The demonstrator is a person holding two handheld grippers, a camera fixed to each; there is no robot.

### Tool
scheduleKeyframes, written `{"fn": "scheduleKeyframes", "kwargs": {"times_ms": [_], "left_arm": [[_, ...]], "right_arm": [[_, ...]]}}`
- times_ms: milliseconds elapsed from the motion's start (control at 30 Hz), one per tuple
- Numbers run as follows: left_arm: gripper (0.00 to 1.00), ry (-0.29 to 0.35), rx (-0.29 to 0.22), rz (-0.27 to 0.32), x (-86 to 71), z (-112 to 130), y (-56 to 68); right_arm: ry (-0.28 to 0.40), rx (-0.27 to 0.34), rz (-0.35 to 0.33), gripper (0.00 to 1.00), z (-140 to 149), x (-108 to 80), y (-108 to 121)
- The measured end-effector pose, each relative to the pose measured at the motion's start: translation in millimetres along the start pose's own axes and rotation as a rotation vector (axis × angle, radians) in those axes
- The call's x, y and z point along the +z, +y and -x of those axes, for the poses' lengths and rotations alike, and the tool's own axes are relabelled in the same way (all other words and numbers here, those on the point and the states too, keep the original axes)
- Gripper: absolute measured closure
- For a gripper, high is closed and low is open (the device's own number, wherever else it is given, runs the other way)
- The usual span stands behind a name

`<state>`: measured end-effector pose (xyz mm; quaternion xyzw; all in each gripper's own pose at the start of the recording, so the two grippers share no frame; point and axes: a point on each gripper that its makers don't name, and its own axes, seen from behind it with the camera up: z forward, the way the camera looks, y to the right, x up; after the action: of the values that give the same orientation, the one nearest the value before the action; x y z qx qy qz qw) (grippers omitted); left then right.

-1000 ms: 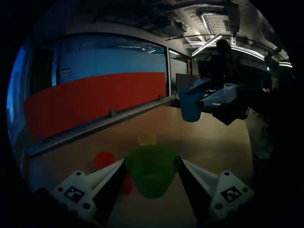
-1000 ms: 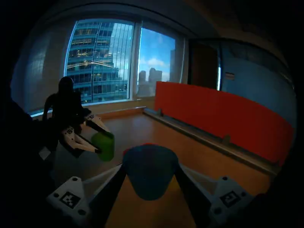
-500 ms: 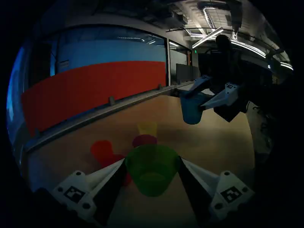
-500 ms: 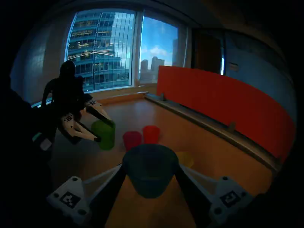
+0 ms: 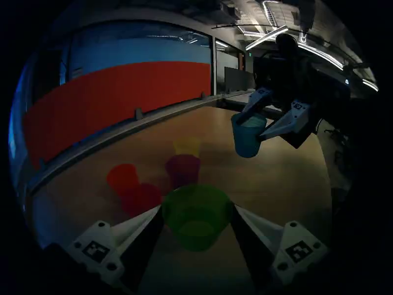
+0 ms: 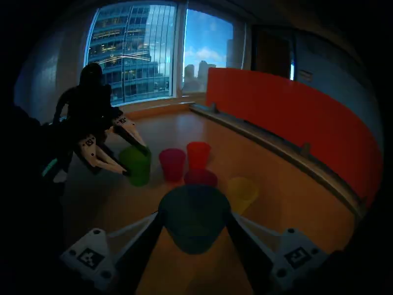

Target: Pour water

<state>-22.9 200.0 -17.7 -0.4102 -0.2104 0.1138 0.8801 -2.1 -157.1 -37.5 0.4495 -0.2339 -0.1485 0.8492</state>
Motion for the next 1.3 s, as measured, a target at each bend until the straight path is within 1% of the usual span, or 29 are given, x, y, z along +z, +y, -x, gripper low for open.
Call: {"fn": "scheduleKeyframes", "kwargs": {"times_ms": [200, 567, 767, 1000, 1300], "left_arm": [[0.12, -0.023, -0.008, 0.015, 7.4, 12, 1.8], [0.12, -0.050, -0.035, 0.033, 17.7, 31, 2.2], [0.12, -0.062, -0.038, 0.036, 22.3, 39, 1.1], [0.11, -0.062, -0.045, 0.039, 24.0, 44, 0.9], [0.12, -0.056, -0.045, 0.032, 21.9, 47, 0.2]], "right_arm": [[-0.022, 0.004, -0.007, 0.09, 12, 6.5, -1], [-0.043, 0.013, -0.008, 0.08, 24, 12.8, 0], [-0.055, 0.014, -0.008, 0.08, 30, 14.9, -1], [-0.059, 0.021, -0.010, 0.08, 34, 16.5, -1], [-0.062, 0.025, -0.009, 0.08, 37, 15.9, -2]]}}
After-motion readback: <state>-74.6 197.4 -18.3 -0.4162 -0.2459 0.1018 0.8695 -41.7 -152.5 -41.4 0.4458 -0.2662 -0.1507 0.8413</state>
